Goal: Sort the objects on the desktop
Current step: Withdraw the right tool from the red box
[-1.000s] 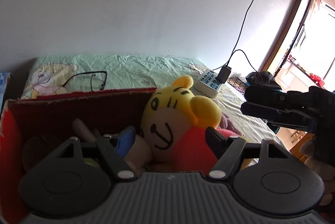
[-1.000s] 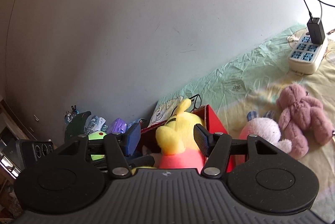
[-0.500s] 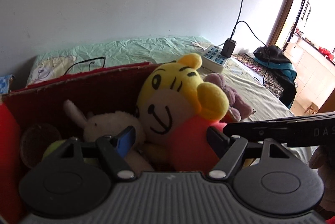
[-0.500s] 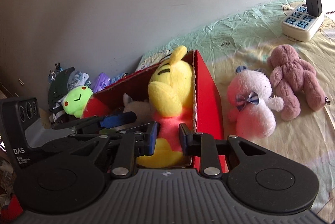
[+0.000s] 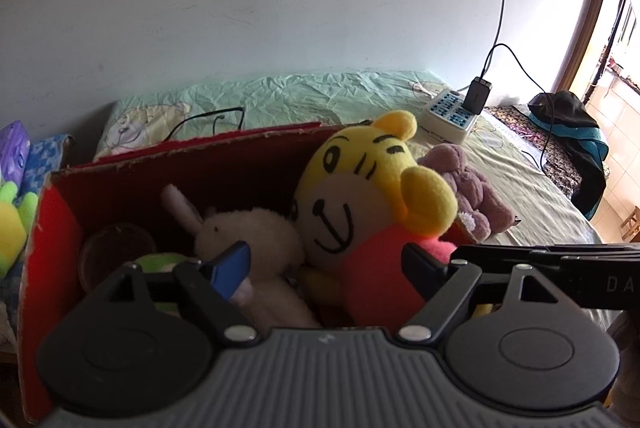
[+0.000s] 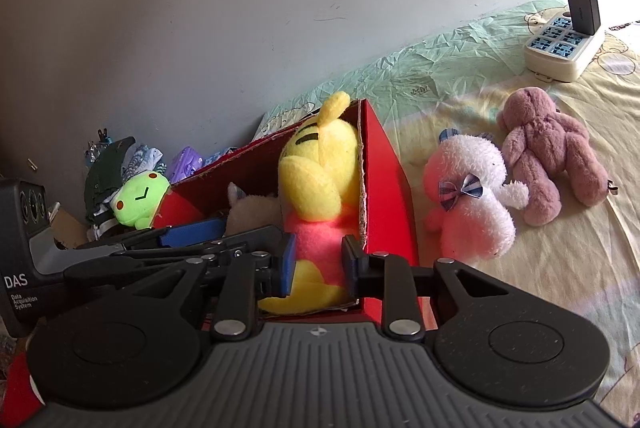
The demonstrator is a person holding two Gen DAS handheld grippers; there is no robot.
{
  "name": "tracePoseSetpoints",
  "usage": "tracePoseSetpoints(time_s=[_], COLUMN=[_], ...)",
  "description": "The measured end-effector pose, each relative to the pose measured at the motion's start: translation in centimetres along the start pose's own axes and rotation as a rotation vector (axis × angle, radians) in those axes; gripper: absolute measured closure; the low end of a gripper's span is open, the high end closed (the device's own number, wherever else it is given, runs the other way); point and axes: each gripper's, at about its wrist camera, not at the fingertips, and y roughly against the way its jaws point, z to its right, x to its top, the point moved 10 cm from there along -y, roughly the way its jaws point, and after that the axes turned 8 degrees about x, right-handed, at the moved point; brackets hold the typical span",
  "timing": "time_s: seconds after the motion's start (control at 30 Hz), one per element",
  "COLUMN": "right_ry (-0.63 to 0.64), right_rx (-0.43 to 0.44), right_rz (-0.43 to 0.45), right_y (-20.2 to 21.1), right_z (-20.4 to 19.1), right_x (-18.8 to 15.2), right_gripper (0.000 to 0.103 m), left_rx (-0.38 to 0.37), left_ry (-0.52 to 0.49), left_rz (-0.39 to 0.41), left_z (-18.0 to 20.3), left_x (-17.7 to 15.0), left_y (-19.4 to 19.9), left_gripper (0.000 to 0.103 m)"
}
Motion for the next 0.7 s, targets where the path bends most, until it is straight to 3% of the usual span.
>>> tracePoseSetpoints(time_s=[0.17, 0.53, 0.7], right_ry=[0.039, -0.046, -0.038], right_rx=[-0.011, 0.056, 0.063], right_rz=[0.027, 0.047, 0.056], right_y=[0.2, 1.5, 2.2], right_z=[-0.4, 0.1, 0.0], right_x=[-0.5, -0.7, -0.9], right_gripper=[0.076, 0.074, 0.076], left_rx=[0.079, 0.247, 0.282], left_ry=[0.017, 0.011, -0.005], left_rz=[-0.039, -0.080, -0.078], left_z=[-0.5, -1.0, -0.4], left_x=[-0.6, -1.0, -1.1], left_y=[-0.2, 0.7, 1.0], left_gripper=[0.019, 0.013, 0.010])
